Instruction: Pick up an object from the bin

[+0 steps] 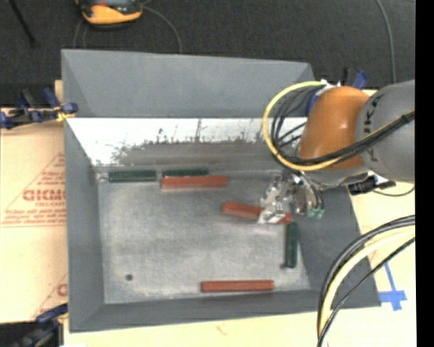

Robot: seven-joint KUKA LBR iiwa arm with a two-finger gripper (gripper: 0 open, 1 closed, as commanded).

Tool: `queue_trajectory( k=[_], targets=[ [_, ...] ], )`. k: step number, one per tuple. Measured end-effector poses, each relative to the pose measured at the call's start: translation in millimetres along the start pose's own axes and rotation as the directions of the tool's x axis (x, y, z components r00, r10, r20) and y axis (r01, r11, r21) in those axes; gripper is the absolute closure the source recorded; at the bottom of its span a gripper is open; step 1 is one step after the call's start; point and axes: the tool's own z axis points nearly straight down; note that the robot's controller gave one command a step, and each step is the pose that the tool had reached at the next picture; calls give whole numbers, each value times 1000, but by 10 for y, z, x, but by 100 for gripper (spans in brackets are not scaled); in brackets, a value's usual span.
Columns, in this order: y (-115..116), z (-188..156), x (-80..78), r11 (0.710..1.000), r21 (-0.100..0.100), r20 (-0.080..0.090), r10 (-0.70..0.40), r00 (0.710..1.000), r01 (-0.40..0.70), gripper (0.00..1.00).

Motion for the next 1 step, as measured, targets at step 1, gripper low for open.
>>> queue_trajectory(
  k=[1],
  targets=[
    [-1, -85, 3, 1000, 0, -2, -1, 1000, 1, 100]
  ],
)
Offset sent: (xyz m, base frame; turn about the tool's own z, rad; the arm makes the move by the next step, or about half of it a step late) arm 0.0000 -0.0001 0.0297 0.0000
